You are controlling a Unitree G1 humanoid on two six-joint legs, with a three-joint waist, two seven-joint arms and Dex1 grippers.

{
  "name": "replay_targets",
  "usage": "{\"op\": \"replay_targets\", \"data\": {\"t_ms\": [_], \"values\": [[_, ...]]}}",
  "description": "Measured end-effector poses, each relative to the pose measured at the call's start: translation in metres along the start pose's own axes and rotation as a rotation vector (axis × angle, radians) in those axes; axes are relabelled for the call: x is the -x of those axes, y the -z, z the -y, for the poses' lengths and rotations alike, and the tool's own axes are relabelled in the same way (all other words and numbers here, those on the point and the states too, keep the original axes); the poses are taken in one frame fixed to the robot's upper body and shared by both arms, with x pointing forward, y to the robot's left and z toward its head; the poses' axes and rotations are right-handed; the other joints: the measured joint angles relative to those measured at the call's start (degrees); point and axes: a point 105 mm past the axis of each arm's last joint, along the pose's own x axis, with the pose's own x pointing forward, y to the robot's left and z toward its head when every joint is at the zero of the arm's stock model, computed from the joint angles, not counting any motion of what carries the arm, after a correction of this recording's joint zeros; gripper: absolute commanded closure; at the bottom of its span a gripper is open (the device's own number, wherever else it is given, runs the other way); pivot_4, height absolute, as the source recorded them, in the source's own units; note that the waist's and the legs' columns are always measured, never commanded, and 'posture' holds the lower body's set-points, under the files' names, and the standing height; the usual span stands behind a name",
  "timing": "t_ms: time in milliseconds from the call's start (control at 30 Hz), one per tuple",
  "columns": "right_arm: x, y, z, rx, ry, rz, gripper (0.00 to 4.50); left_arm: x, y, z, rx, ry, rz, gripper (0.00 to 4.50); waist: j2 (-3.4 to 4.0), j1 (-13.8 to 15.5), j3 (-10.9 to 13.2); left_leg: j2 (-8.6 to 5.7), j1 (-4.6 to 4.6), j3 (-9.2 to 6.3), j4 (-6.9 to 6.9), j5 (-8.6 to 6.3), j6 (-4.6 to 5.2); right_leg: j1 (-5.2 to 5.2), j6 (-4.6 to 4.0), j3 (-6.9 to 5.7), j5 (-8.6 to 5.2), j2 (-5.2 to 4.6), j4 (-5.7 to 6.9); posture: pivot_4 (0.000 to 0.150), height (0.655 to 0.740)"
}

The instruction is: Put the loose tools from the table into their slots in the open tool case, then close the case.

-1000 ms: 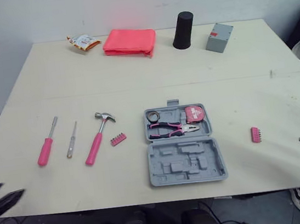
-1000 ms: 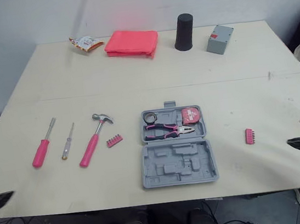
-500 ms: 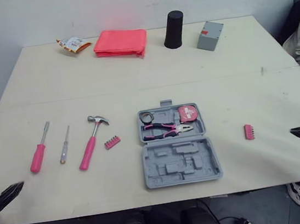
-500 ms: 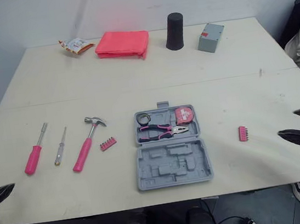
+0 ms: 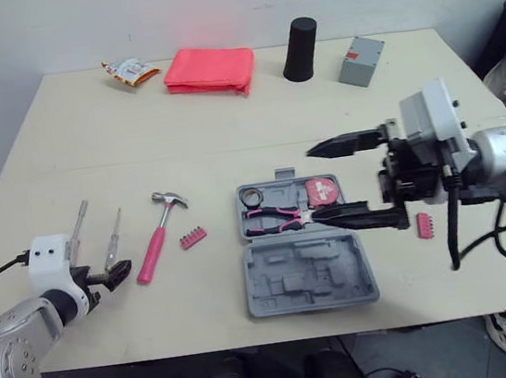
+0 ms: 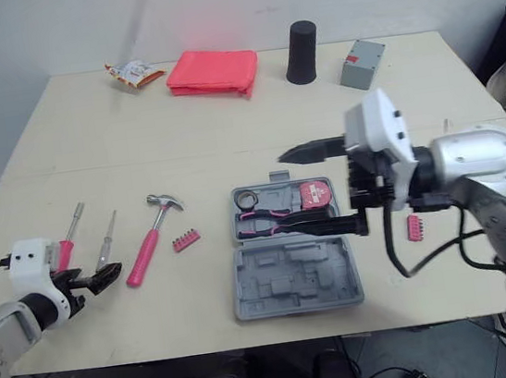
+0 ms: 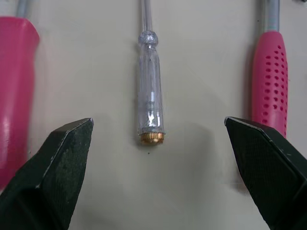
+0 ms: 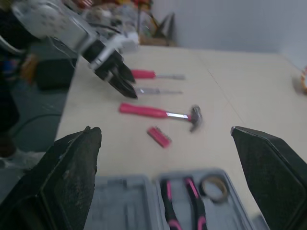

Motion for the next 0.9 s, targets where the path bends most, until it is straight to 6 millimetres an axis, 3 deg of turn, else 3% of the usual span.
{"op": "replay_targets", "data": {"t_ms": [167, 200, 267, 400, 433, 467, 500, 567, 700, 767, 833, 900], "values": [[-0.001, 0.000, 0.006, -0.068, -0.016, 0.043, 0.00, -0.009, -0.002, -0.002, -0.082, -0.004, -0.008, 0.05, -0.06, 0.4, 0.0, 0.01, 0.02, 0.01, -0.02, -0.03, 0.03, 0.00, 0.00, 0.02, 0.00, -0.02, -0.01, 0.150, 0.7355], [-0.002, 0.000, 0.005, -0.081, -0.024, 0.049, 0.00, -0.011, -0.002, -0.001, -0.096, -0.001, -0.007, 0.30, -0.06, 0.5, 0.0, 0.02, 0.02, 0.00, -0.03, -0.05, 0.02, -0.01, 0.00, 0.02, 0.00, -0.02, 0.00, 0.150, 0.7355], [-0.002, 0.000, 0.005, -0.094, -0.031, 0.058, 0.00, -0.014, -0.003, -0.001, -0.106, -0.006, 0.007, 0.88, -0.05, 0.7, 0.0, 0.04, 0.02, -0.03, -0.03, -0.23, 0.04, 0.00, 0.00, -0.01, 0.00, -0.02, 0.01, 0.150, 0.7355], [-0.003, 0.000, 0.003, -0.122, -0.043, 0.068, 0.00, -0.014, -0.003, -0.001, -0.089, -0.016, 0.014, 2.78, -0.05, 0.8, 0.0, 0.03, 0.02, -0.04, -0.03, -0.24, 0.05, 0.02, 0.00, -0.01, 0.01, -0.06, 0.00, 0.150, 0.7355], [-0.003, 0.000, 0.003, -0.125, -0.045, 0.071, 0.00, -0.014, -0.003, 0.000, -0.089, -0.016, 0.014, 2.84, -0.05, 0.8, 0.0, 0.03, 0.02, -0.04, -0.03, -0.24, 0.05, 0.01, 0.00, -0.01, 0.01, -0.06, 0.00, 0.150, 0.7355], [-0.004, -0.001, 0.002, -0.136, -0.051, 0.077, 0.00, -0.013, -0.003, 0.000, -0.089, -0.015, 0.014, 3.53, -0.05, 0.8, 0.0, 0.03, 0.01, -0.04, -0.03, -0.24, 0.06, 0.00, 0.00, -0.02, 0.01, -0.06, -0.01, 0.150, 0.7355], [-0.004, -0.002, 0.001, -0.148, -0.063, 0.084, 0.00, -0.014, -0.003, 0.000, -0.089, -0.014, 0.016, 3.64, -0.05, 0.8, 0.0, 0.03, 0.01, -0.03, -0.03, -0.23, 0.09, 0.00, 0.00, -0.02, 0.01, -0.06, -0.01, 0.150, 0.7355], [-0.004, -0.004, 0.000, -0.160, -0.075, 0.090, 0.00, -0.015, -0.004, -0.001, -0.084, -0.007, 0.020, 4.46, -0.05, 0.8, 0.0, 0.03, 0.01, -0.03, -0.03, -0.23, 0.09, 0.00, 0.00, -0.03, 0.01, -0.06, -0.01, 0.150, 0.7355], [-0.001, -0.001, -0.001, -0.173, -0.072, 0.064, 0.00, -0.008, -0.013, -0.001, -0.126, 0.042, 0.008, 4.48, -0.16, 0.7, 0.0, 0.05, -0.03, -0.04, -0.03, -0.25, 0.05, -0.05, -0.01, -0.03, 0.01, -0.06, -0.02, 0.150, 0.7355], [0.006, 0.003, -0.003, -0.194, -0.059, 0.033, 0.00, 0.005, -0.033, 0.002, -0.201, 0.089, 0.037, 4.48, -0.19, 0.8, 0.0, 0.05, -0.08, -0.06, -0.05, -0.27, 0.03, -0.10, -0.02, -0.03, 0.01, -0.06, -0.06, 0.150, 0.7355], [0.015, 0.008, -0.006, -0.221, -0.050, 0.000, 0.00, 0.020, -0.057, 0.014, -0.313, 0.156, 0.080, 4.48, -0.18, 0.8, 0.0, 0.02, -0.16, -0.06, -0.06, -0.28, -0.04, -0.14, -0.04, 0.00, 0.02, -0.12, -0.14, 0.150, 0.7355], [0.024, 0.013, -0.008, -0.246, -0.030, -0.028, 0.00, 0.030, -0.077, 0.040, -0.435, 0.278, 0.113, 4.48, -0.16, 0.9, 0.0, -0.01, -0.16, -0.03, -0.08, -0.29, -0.07, -0.10, -0.05, -0.01, 0.02, -0.15, -0.23, 0.150, 0.7355]]}}
